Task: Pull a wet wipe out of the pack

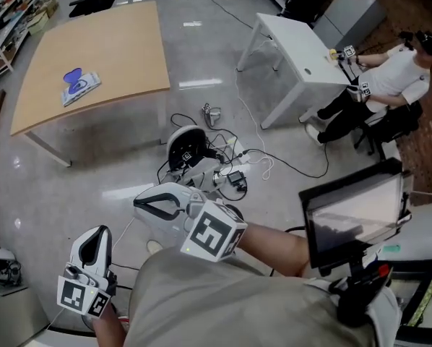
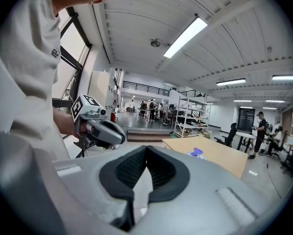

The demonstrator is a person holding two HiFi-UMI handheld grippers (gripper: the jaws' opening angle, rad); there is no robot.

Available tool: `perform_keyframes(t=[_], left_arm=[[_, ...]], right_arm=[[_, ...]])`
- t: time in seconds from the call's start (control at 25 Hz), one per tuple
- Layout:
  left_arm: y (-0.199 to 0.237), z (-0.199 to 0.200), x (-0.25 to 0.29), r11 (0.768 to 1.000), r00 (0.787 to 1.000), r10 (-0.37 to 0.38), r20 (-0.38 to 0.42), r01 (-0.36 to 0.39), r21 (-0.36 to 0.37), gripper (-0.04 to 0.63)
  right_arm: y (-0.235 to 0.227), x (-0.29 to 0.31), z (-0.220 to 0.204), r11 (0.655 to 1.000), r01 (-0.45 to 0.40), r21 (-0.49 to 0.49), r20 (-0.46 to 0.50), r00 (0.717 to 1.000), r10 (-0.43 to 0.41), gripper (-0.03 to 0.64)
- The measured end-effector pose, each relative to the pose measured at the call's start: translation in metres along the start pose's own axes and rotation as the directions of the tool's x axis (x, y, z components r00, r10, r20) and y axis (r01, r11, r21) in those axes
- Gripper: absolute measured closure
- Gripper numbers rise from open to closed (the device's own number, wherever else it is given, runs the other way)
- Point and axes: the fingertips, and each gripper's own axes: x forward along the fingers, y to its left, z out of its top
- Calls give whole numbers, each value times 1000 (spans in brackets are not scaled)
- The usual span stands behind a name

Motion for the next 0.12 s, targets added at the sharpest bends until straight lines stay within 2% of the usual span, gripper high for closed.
perform_keyframes(t=[0.12], left_arm=[[14,7,-15,1000,1000,-3,1,3,20,589]], right_arm=[[8,19,14,1000,-2,-5,10,1000,2,614]])
